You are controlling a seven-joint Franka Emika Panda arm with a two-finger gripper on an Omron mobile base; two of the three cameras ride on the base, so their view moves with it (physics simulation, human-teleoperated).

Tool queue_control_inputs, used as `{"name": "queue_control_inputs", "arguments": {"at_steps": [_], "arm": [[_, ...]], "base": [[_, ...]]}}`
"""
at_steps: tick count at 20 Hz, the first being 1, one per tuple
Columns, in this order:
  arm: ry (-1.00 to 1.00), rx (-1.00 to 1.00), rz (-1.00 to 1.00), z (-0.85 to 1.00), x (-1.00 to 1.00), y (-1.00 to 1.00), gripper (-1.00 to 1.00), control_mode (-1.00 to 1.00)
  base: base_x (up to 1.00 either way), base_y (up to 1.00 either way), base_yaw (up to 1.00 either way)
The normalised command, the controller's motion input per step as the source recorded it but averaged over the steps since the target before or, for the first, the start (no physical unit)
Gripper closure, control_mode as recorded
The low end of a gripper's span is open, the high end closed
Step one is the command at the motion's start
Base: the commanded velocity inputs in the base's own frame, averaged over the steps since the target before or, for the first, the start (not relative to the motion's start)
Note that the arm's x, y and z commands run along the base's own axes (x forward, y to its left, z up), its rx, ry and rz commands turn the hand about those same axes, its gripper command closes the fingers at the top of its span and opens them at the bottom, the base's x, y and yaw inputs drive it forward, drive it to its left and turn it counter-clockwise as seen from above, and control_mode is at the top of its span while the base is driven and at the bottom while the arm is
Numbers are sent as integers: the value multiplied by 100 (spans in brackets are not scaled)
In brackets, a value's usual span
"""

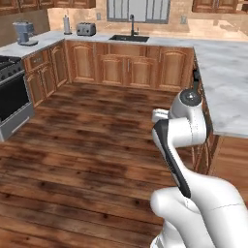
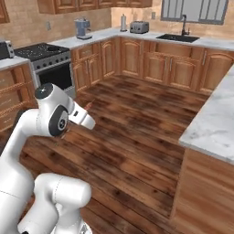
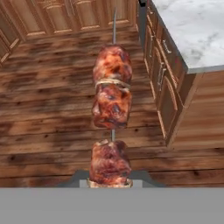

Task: Place the cold items (apple and peach) from the fridge in one tupperware on the dining counter. Place the warm items (kebab skewer and hot dog) in the stove area in another tupperware.

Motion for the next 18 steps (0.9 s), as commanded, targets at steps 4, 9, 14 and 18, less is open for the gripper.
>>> {"name": "queue_control_inputs", "arguments": {"at_steps": [4, 9, 14, 18], "arm": [[0, 0, 0, 0, 0, 0, 100, 100], [0, 0, 0, 0, 0, 0, 100, 100], [0, 0, 0, 0, 0, 0, 100, 100], [0, 0, 0, 0, 0, 0, 100, 100]], "base": [[-44, -100, -14], [-24, -100, -9], [-10, -100, -5], [0, -100, -2]]}}
